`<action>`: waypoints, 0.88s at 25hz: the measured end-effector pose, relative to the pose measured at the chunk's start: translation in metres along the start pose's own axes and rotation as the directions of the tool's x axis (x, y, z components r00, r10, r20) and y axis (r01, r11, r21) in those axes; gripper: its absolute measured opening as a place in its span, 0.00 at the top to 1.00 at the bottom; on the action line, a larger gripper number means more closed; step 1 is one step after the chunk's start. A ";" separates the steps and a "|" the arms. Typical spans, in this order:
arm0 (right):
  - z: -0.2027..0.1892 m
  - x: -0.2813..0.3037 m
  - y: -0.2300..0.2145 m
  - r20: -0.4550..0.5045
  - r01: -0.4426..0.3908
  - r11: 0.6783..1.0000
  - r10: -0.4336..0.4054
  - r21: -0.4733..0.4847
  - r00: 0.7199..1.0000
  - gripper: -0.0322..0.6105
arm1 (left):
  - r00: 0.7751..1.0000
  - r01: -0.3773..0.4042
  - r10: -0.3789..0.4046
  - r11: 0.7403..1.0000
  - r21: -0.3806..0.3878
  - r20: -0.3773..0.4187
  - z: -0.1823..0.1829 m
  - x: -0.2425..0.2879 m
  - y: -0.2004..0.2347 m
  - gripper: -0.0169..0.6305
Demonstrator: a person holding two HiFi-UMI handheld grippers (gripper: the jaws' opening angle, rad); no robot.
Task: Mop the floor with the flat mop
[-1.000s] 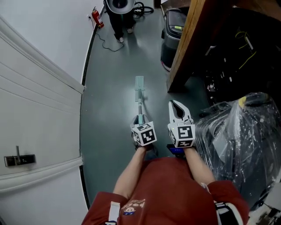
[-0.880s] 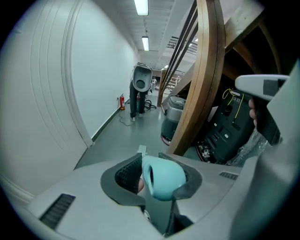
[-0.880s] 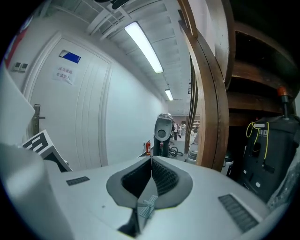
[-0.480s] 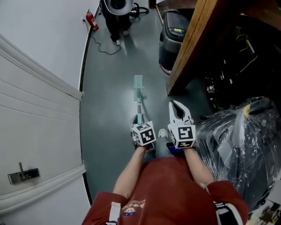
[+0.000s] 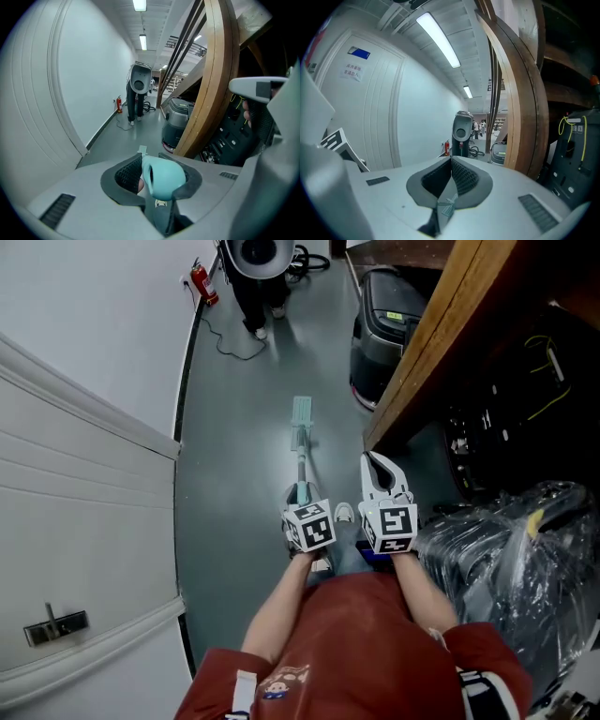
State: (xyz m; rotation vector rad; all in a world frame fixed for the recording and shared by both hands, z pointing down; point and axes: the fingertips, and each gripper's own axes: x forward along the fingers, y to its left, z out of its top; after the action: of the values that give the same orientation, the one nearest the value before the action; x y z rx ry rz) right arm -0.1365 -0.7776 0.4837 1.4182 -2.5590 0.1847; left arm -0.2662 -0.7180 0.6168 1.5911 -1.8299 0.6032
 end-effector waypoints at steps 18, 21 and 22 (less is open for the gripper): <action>-0.001 0.036 -0.012 -0.029 -0.022 1.000 0.021 -0.016 0.999 0.92 | 1.000 0.001 -0.001 1.000 0.009 -0.010 0.027 0.034 0.006 0.78; -0.001 0.029 -0.010 -0.026 -0.020 1.000 0.019 -0.015 0.999 0.92 | 1.000 -0.002 0.002 1.000 0.013 -0.010 0.020 0.031 0.009 0.79; -0.001 0.026 -0.009 -0.024 -0.019 1.000 0.019 -0.015 1.000 0.92 | 1.000 -0.004 0.004 1.000 0.013 -0.012 0.017 0.030 0.010 0.78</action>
State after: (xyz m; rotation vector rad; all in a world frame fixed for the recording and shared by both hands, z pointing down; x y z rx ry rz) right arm -0.1421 -0.8041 0.4909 1.3789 -2.5500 0.1835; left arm -0.2804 -0.7493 0.6264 1.5894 -1.8247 0.6258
